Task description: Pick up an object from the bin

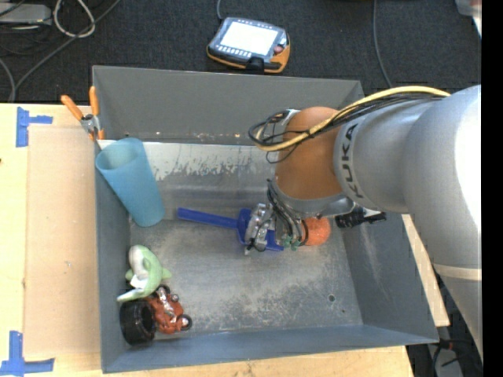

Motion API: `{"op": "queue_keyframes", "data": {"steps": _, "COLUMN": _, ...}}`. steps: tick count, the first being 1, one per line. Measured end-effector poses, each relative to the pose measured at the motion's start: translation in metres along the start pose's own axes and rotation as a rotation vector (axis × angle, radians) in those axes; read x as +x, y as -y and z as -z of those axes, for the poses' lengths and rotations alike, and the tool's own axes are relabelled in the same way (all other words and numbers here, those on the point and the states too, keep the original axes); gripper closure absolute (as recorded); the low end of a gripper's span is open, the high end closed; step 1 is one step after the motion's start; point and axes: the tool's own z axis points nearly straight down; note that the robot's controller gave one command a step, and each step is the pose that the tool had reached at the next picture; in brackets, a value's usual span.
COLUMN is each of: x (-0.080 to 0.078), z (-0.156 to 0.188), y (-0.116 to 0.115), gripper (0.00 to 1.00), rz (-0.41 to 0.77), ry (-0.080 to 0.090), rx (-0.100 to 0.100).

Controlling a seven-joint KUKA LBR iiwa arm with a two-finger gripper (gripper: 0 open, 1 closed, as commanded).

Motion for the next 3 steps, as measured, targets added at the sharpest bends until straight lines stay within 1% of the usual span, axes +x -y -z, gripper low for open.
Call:
{"op": "queue_keyframes", "data": {"steps": 1, "x": 0.0, "z": 0.008, "y": 0.0, "gripper": 1.0, "rz": 0.0, "ry": -0.001, "rx": 0.0}}
{"op": "queue_keyframes", "data": {"steps": 2, "x": 0.002, "z": 0.05, "y": 0.001, "gripper": 1.0, "rz": 0.001, "ry": -0.007, "rx": 0.001}}
{"op": "queue_keyframes", "data": {"steps": 3, "x": 0.001, "z": 0.08, "y": 0.001, "gripper": 1.0, "rz": 0.001, "ry": -0.001, "rx": 0.0}}
